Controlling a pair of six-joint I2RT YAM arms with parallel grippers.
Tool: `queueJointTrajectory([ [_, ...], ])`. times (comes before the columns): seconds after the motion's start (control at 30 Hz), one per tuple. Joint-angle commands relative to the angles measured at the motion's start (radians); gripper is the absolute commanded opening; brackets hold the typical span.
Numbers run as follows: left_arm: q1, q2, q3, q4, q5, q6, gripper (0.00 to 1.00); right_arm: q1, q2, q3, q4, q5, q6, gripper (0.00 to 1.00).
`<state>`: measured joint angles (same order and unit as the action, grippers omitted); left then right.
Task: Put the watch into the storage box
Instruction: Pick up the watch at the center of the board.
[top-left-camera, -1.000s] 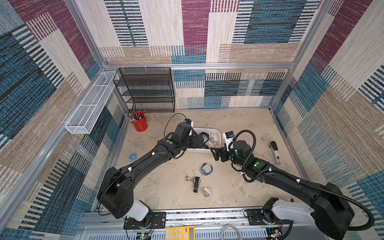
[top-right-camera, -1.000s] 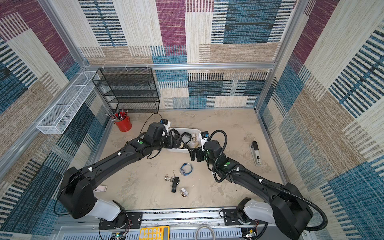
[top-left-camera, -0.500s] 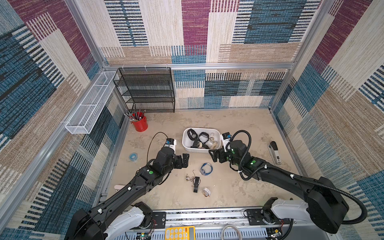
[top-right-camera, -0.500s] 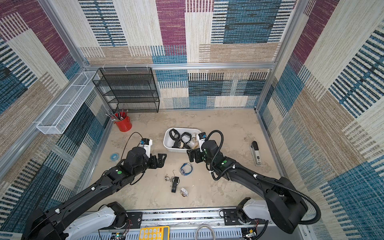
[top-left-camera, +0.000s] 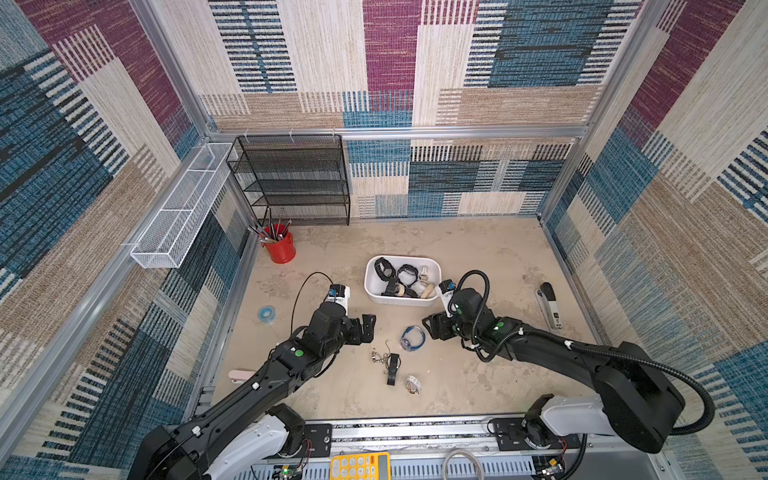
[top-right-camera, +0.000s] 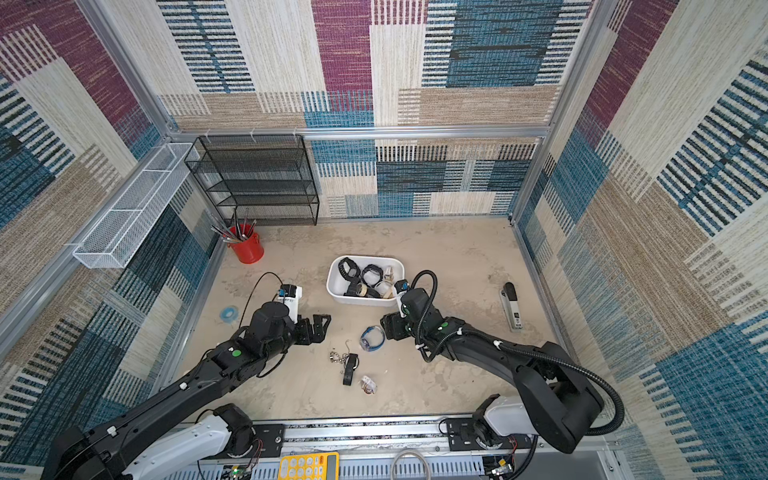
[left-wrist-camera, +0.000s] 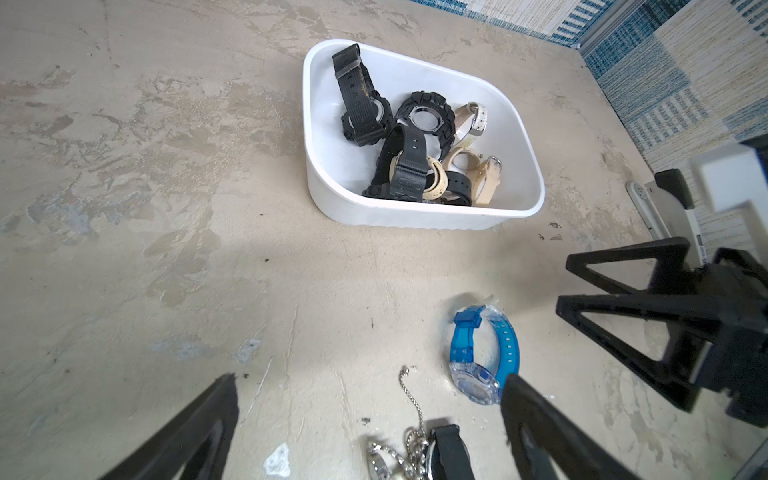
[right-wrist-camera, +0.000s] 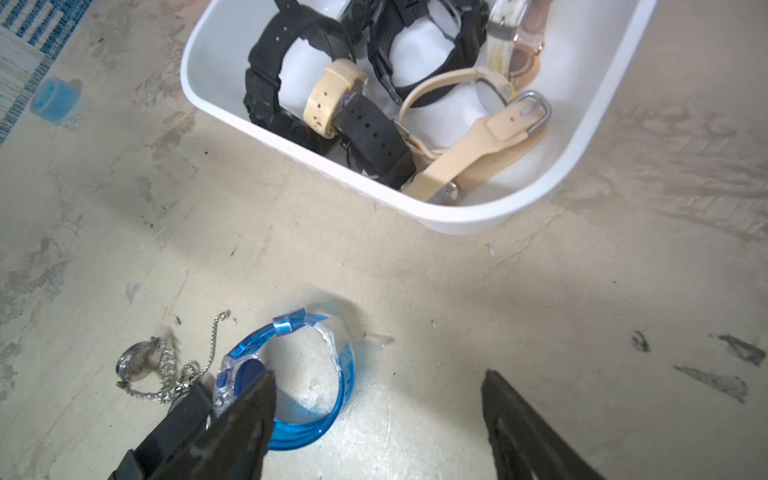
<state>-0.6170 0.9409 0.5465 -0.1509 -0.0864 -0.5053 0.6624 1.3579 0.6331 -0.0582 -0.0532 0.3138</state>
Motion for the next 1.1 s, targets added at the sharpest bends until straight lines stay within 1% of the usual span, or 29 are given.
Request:
queueJointTrajectory([
  [0.0, 0.001, -0.004, -0.002, 0.025, 0.015, -0.006, 0.99, 0.003, 0.032, 0.005, 0.012, -0.039, 0.011, 0.71],
  [0.1, 0.001, 0.000, -0.007, 0.030, 0.014, -0.010, 1.00, 0.008, 0.060, 0.015, 0.021, -0.052, 0.010, 0.65],
  [0.33, 0.003, -0.003, -0.003, 0.022, 0.017, -0.012, 0.99, 0.022, 0.128, 0.032, 0.044, -0.069, 0.011, 0.60],
  [0.57, 0.001, -0.008, 0.000, 0.016, 0.018, -0.033, 0.99, 0.061, 0.195, 0.063, 0.042, -0.046, 0.003, 0.54],
  [0.63, 0.001, -0.005, -0.003, 0.019, 0.016, -0.031, 0.99, 0.071, 0.217, 0.071, 0.051, -0.043, -0.003, 0.48],
  [0.7, 0.001, -0.002, -0.003, 0.020, 0.013, -0.036, 0.99, 0.084, 0.242, 0.088, 0.042, -0.024, -0.007, 0.41],
  [0.83, 0.001, -0.005, 0.001, 0.010, 0.017, -0.042, 0.99, 0.101, 0.272, 0.110, 0.032, -0.001, -0.004, 0.32],
  [1.07, 0.001, -0.009, -0.012, 0.008, 0.009, -0.050, 0.99, 0.109, 0.285, 0.133, 0.015, 0.023, -0.004, 0.12],
])
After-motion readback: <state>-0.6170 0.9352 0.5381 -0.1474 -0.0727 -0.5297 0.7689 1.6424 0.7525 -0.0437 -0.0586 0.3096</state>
